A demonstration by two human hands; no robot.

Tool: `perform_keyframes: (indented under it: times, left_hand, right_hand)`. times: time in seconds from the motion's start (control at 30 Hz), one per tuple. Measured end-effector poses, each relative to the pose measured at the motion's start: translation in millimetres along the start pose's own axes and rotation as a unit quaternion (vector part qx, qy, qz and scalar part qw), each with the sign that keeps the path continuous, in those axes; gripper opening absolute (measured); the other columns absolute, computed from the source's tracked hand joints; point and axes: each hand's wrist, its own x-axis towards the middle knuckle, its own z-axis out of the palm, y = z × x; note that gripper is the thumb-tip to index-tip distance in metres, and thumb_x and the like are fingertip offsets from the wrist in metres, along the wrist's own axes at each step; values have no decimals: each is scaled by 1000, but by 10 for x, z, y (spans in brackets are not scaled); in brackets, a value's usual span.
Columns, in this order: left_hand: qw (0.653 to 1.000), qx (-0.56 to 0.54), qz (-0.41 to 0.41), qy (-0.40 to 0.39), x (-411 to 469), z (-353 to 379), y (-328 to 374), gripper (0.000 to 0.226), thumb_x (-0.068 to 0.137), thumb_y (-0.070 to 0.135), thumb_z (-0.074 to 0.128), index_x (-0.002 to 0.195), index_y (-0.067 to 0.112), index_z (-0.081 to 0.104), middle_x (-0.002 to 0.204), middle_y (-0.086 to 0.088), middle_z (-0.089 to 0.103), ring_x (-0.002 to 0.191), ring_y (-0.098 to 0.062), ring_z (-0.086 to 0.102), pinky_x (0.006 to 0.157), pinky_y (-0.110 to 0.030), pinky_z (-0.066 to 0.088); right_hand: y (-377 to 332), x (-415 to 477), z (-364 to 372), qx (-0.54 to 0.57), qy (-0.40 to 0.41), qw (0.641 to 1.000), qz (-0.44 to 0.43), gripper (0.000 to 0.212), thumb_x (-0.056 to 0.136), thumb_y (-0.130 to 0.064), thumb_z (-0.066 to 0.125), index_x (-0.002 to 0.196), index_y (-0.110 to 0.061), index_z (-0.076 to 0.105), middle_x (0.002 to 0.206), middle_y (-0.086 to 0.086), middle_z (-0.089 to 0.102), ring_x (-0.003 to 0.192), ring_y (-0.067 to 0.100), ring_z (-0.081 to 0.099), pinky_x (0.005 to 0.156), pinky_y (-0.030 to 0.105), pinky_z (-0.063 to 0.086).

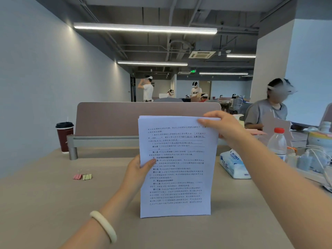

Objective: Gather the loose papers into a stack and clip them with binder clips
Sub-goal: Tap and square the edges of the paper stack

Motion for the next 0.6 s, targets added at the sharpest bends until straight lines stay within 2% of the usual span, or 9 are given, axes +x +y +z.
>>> perform_keyframes:
  times: [0.07,0.1,0.2,0.3,0.37,0.43,0.53,0.6]
  left_hand:
    - [1000,10,6,-2,4,20,-1,16,90,15,58,104,22,62,95,10,72,74,-1,72,56,-14,54]
    - [1000,20,6,-3,8,24,-2,15,90,16,58,102,25,61,94,11,71,74,0,72,56,-13,53]
    - [998,55,9,-20,7,45,-13,18,91,21,56,109,24,60,99,12,71,81,2,71,65,-15,57]
    - [998,54,22,2,20,62,19,20,91,21,56,111,22,57,98,13,69,78,3,69,61,-12,54]
    - [999,38,20,22,58,46,59,24,90,22,58,114,16,57,102,7,70,86,-5,70,65,-16,55]
    - [1000,22,11,18,66,26,38,30,90,21,59,119,14,57,109,1,70,95,-14,70,73,-24,57]
    - [1000,24,-1,-4,-45,41,-79,30,90,19,57,120,15,57,111,3,70,93,-7,70,68,-18,57]
    - [1000,21,6,-17,-97,69,-122,27,91,17,56,117,19,58,107,9,70,88,-1,70,65,-13,54]
  right_hand:
    - [255,-65,44,157,5,986,48,35,80,-29,71,110,-15,63,110,4,69,93,20,65,75,34,53]
    - [370,-109,95,187,-7,980,64,34,82,-29,69,111,-14,64,113,6,70,96,22,66,81,38,55]
    - [586,-240,296,194,-7,978,80,27,86,-27,65,109,-13,66,116,9,69,104,26,66,92,41,52]
    - [538,-261,353,183,51,981,49,22,84,-28,67,102,-16,66,110,7,70,93,22,67,84,39,54]
    - [428,-232,303,184,58,981,23,25,84,-28,67,106,-15,65,105,3,70,88,19,67,79,37,55]
    - [386,-221,287,177,51,983,15,34,83,-29,68,113,-13,63,107,3,70,94,22,68,81,42,56]
    - [520,-264,362,157,53,986,36,34,83,-29,69,113,-14,63,112,6,70,97,24,67,85,43,55]
    - [610,-279,402,157,61,985,38,29,84,-29,68,109,-16,62,111,5,70,92,20,66,79,37,54]
